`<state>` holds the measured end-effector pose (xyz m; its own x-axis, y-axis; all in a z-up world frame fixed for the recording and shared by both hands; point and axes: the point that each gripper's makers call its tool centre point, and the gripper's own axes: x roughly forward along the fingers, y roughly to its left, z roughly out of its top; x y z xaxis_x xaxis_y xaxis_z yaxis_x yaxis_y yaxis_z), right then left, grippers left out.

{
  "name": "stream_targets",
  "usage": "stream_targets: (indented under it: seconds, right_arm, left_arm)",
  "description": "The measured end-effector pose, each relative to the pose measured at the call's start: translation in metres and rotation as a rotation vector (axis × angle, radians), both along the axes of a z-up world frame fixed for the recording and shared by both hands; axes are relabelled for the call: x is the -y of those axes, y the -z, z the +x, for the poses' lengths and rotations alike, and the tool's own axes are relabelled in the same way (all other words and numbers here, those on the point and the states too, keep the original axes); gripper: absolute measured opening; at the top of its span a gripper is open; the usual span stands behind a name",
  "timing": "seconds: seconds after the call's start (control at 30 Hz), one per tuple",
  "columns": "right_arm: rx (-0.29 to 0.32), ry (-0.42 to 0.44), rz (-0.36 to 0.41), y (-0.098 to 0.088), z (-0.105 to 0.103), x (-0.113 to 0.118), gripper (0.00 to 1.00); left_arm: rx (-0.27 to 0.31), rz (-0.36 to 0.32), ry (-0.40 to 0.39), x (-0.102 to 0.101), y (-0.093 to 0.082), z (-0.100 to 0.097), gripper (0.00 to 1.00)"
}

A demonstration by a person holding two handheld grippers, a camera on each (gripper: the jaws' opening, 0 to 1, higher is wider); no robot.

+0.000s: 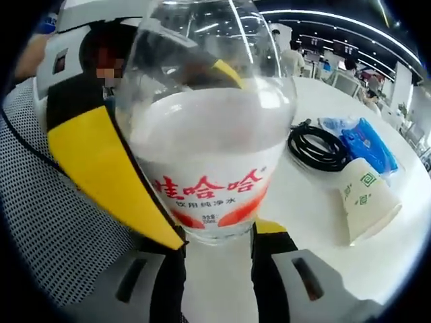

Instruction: Arrange the tabletop items into an orderly group along one side of the table until the central work area is clear of visible clutter.

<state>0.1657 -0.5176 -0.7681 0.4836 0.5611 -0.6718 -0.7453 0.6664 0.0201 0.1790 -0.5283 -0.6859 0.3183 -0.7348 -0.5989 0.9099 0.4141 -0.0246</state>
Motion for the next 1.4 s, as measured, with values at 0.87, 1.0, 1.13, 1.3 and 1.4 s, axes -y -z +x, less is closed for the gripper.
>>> stream_targets:
  seconds: [0.87, 1.0, 1.13, 1.3, 1.4]
  right_arm:
    - [-0.036, 0.02, 0.019, -0.032, -0.012, 0.023, 0.77]
    - [-0.006, 0.066, 0.031, -0.047, -0.009, 0.031, 0.85]
    - [0.016, 0.099, 0.037, -0.059, -0.008, 0.039, 0.92]
    - [0.039, 0.115, 0.032, -0.069, -0.012, 0.047, 0.95]
    - [0.057, 0.123, 0.019, -0.075, -0.014, 0.053, 0.97]
  left_arm:
    - [-0.047, -0.063, -0.026, 0.012, -0.002, -0.006, 0.72]
    - [-0.037, -0.069, -0.038, 0.011, -0.003, -0.003, 0.77]
    - [-0.048, -0.096, -0.061, 0.011, -0.006, 0.001, 0.83]
    - [-0.043, -0.098, -0.06, 0.012, -0.006, 0.001, 0.85]
    - [-0.045, -0.098, -0.06, 0.013, -0.005, 0.001, 0.88]
